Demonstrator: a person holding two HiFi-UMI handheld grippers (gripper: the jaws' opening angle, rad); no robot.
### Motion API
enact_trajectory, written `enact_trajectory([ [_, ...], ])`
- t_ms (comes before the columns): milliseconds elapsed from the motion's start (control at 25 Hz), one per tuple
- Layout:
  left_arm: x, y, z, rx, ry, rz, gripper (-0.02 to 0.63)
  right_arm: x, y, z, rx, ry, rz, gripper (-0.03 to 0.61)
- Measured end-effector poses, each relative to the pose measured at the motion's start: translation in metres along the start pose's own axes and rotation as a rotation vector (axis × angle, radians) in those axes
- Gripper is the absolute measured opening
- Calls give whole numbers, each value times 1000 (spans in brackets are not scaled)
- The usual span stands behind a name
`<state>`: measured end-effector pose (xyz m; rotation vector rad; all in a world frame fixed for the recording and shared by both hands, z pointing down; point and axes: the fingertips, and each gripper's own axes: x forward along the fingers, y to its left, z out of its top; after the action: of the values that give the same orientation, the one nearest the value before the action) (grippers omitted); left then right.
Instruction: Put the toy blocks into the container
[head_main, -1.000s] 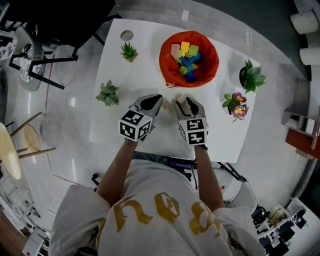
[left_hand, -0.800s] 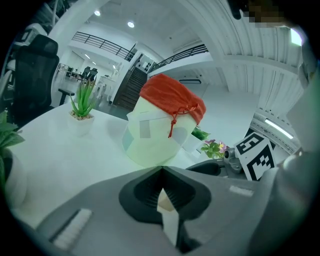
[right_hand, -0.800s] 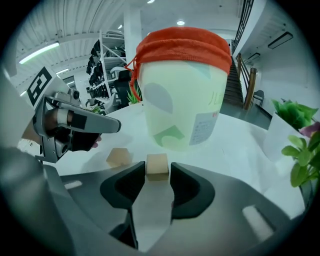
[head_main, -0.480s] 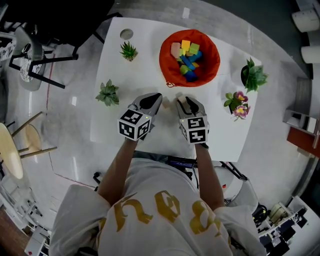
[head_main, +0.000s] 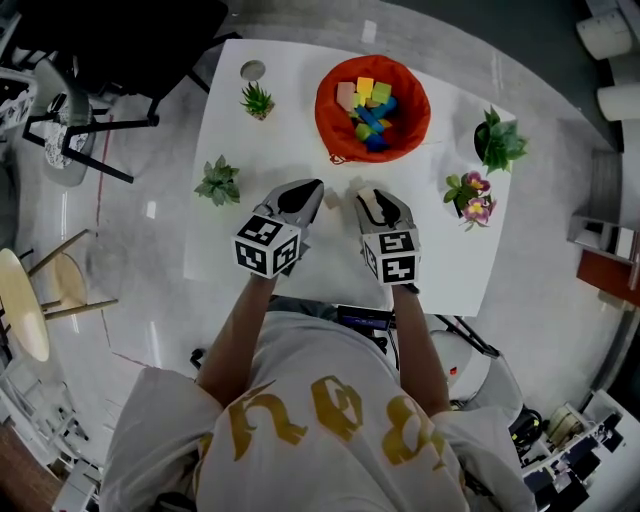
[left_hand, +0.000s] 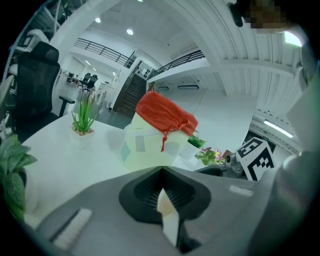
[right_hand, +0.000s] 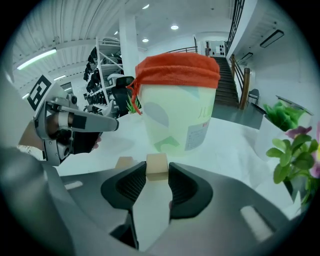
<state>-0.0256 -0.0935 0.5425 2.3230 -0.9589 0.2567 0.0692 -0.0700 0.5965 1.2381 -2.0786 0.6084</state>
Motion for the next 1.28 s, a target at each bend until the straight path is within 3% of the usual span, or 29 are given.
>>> enact_trajectory([
  [600, -29, -34, 46, 21, -126, -6, 0, -48, 4, 41, 12, -149, -28, 167],
  [1280, -51, -51, 88, 33, -220, -15, 0, -86, 17, 93, 27, -297, 15, 167],
])
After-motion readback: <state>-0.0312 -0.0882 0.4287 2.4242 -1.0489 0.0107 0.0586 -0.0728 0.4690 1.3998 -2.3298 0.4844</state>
